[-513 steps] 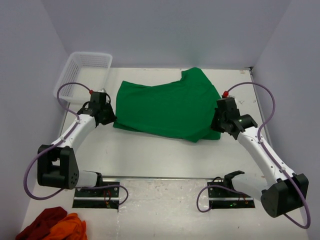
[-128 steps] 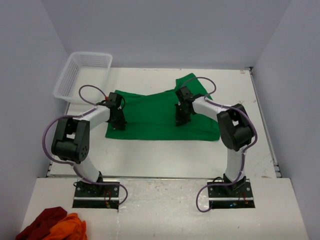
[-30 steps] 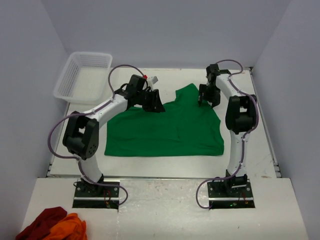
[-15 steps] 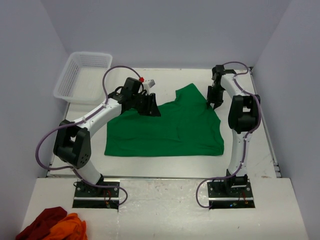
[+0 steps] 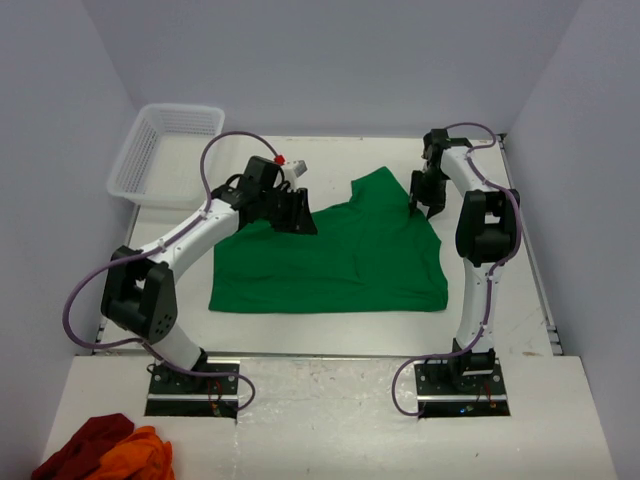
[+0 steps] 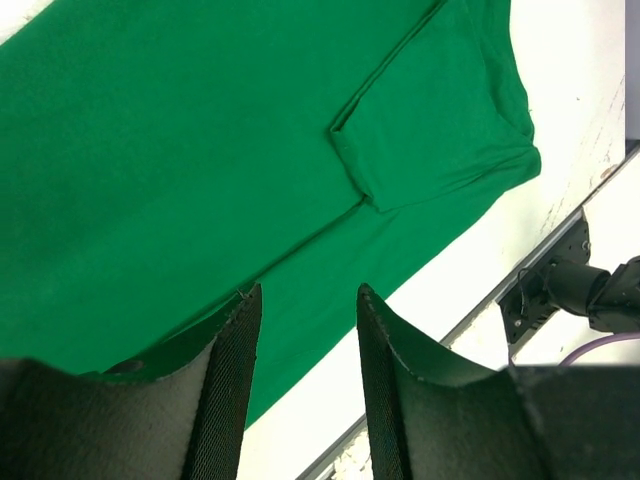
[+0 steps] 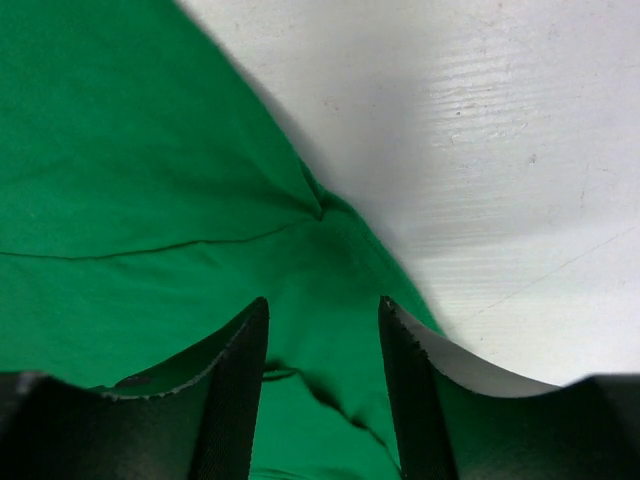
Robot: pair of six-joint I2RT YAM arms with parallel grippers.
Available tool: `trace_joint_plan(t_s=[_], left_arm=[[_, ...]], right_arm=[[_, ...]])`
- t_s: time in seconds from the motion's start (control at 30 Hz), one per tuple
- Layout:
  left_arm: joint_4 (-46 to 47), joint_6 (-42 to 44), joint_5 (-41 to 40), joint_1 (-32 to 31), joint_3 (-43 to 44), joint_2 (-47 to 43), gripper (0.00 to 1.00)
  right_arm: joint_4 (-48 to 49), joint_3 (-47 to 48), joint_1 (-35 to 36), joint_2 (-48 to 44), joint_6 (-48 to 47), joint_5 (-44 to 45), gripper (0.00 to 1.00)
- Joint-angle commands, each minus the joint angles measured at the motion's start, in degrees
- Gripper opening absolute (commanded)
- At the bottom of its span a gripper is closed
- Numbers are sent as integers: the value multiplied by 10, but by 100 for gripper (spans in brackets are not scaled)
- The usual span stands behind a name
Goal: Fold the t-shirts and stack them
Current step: Grap the side of the flattened tshirt furthest away from the robot with both arms
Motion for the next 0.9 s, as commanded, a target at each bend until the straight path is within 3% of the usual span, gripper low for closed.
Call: trace_joint_plan(t_s=[0.0, 0.1, 0.2, 0.23, 0.53, 0.6, 0.73, 0.87], left_arm=[[-4, 12, -15, 2, -11, -35, 45], [-3, 4, -30, 2, -15, -23, 45], [14, 1, -2, -3, -11, 11, 45], [17, -3, 17, -3, -5, 21, 44], [78, -31, 47, -60, 33, 108, 25], [81, -37, 32, -62, 31, 114, 21], [61, -39, -35, -62, 30, 116, 0], [28, -34, -93, -60, 45, 117, 0]], right_arm=[[-21, 12, 1, 0, 2, -10, 52], [-23, -5, 2, -3, 8, -26, 50], [-5, -26, 2, -18, 12, -31, 37], [-7, -24, 2, -18, 11, -31, 29], [13, -36, 1, -28, 12, -35, 1], [16, -36, 2, -30, 14, -33, 0], [42, -49, 9, -53, 20, -16, 0], [77, -87, 24, -101, 31, -3, 0]])
